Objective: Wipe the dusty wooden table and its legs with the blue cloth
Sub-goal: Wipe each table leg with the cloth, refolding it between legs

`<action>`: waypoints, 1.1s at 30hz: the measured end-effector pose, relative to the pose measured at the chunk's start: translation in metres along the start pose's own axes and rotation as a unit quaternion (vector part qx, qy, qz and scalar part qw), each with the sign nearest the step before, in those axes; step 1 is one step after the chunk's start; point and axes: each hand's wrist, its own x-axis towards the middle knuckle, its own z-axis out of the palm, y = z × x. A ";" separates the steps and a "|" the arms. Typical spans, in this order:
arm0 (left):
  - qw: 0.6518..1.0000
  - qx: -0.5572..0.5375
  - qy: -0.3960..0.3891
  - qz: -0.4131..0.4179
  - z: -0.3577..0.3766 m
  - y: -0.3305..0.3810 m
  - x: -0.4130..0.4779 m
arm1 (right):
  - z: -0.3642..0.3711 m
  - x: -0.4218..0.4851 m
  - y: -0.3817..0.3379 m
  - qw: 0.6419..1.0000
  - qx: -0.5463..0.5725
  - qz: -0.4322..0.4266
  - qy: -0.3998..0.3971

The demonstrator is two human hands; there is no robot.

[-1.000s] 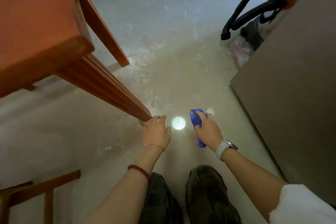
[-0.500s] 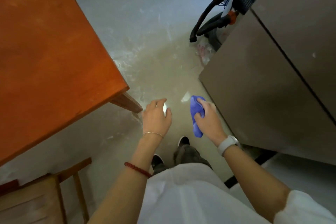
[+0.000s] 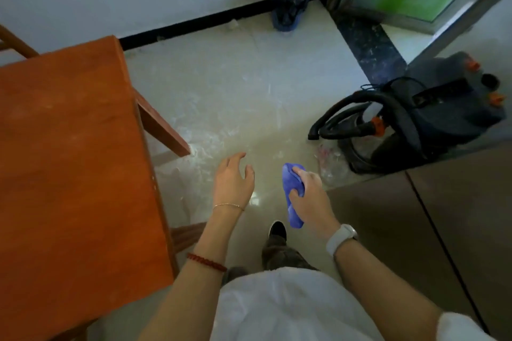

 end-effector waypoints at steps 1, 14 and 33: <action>1.000 -0.007 0.012 -0.009 -0.004 0.009 0.017 | -0.009 0.021 -0.010 1.000 -0.004 -0.011 -0.004; 0.956 -0.148 0.151 -0.205 -0.067 0.008 0.215 | -0.019 0.263 -0.164 0.982 -0.077 -0.146 -0.091; 0.647 -0.361 0.374 -0.558 -0.060 -0.061 0.397 | 0.134 0.505 -0.338 0.720 -0.325 -0.411 -0.455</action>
